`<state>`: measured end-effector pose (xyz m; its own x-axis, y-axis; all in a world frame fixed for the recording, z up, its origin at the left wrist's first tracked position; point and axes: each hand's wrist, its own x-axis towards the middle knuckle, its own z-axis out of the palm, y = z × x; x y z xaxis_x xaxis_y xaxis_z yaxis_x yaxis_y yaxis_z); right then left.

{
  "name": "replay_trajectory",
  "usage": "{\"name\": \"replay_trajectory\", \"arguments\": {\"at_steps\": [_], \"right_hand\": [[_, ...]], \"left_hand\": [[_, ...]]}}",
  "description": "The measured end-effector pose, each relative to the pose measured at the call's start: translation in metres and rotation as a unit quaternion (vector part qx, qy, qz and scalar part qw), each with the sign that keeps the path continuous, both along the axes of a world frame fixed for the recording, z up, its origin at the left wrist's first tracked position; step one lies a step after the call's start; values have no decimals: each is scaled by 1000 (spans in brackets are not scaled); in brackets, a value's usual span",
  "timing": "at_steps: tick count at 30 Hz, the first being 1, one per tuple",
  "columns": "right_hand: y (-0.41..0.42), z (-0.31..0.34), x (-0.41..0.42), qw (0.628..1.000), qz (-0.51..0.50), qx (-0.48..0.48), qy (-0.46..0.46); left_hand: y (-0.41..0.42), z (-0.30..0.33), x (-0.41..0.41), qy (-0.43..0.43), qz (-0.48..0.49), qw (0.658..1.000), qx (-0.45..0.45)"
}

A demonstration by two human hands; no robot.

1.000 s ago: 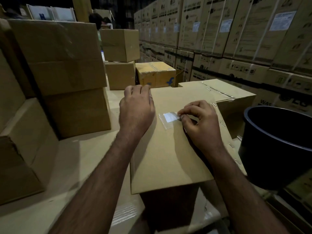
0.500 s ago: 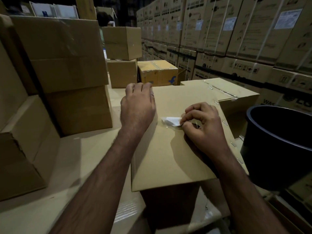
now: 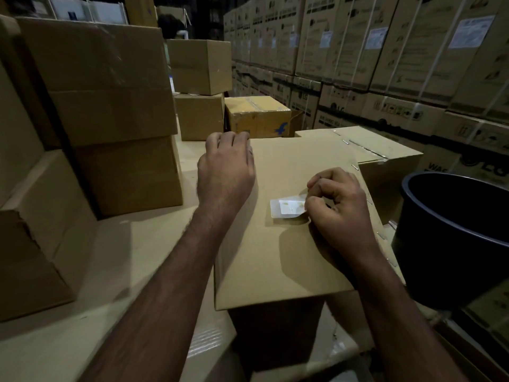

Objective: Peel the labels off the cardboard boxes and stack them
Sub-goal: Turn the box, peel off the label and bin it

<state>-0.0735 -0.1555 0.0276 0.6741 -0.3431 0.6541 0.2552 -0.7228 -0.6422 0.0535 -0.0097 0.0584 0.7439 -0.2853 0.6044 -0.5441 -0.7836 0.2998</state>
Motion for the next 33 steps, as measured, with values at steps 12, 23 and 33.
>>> {"name": "replay_trajectory", "arguments": {"at_steps": [12,23,33], "right_hand": [[14,5,-21,987,54,134,-65],[45,11,-29,956,-70,-225,173],[60,13,-25,937,-98,-251,224]], "left_hand": [[3,-1,-7,-9,-1,1000,1],[5,1,-5,1,-14,1000,17],[4,4,-3,10,-16,999,36]]}}
